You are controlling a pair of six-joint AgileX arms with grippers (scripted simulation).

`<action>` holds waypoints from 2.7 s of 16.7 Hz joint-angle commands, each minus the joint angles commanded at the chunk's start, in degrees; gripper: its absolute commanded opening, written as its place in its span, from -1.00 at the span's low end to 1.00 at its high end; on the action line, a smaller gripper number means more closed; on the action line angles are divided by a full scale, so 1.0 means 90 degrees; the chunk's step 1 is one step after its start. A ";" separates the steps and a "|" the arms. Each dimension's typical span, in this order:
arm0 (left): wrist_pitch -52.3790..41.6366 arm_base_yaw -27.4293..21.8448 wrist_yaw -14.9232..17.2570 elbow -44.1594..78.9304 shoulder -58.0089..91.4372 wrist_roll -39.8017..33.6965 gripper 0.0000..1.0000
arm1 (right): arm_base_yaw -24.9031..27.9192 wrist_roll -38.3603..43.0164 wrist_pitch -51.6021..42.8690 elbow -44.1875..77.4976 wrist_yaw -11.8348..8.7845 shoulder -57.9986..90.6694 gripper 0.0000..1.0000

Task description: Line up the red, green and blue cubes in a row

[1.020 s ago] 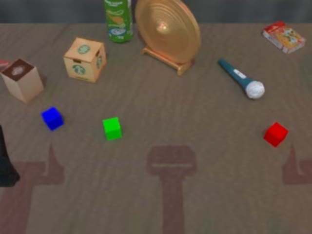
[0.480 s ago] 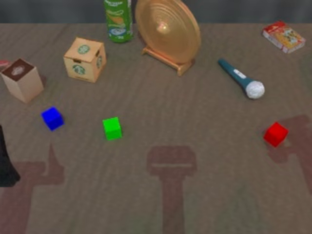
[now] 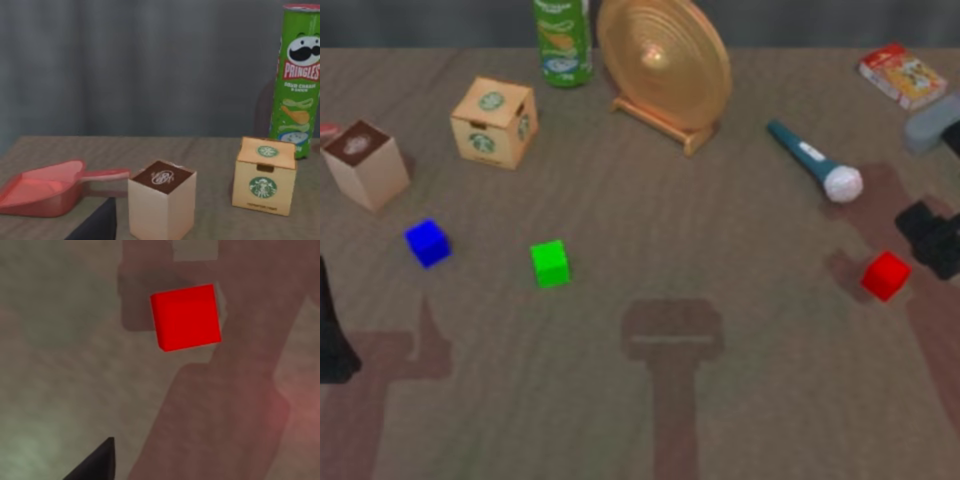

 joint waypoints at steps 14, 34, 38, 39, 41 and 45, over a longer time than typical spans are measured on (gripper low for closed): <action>0.0000 0.0000 0.0000 0.0000 0.0000 0.0000 1.00 | 0.0256 -0.0695 -0.1359 0.2263 -0.0029 0.2729 1.00; 0.0000 0.0000 0.0000 0.0000 0.0000 0.0000 1.00 | 0.0301 -0.0680 0.0578 0.1239 -0.0024 0.3655 0.10; 0.0000 0.0000 0.0000 0.0000 0.0000 0.0000 1.00 | 0.0301 -0.0680 0.0578 0.1239 -0.0024 0.3655 -0.51; 0.0000 0.0000 0.0000 0.0000 0.0000 0.0000 1.00 | 0.0301 -0.0680 0.0578 0.1239 -0.0024 0.3655 -0.66; 0.0000 0.0000 0.0000 0.0000 0.0000 0.0000 1.00 | 0.0301 -0.0680 0.0578 0.1239 -0.0024 0.3655 -0.96; 0.0000 0.0000 0.0000 0.0000 0.0000 0.0000 1.00 | 0.0301 -0.0680 0.0578 0.1239 -0.0024 0.3655 -1.00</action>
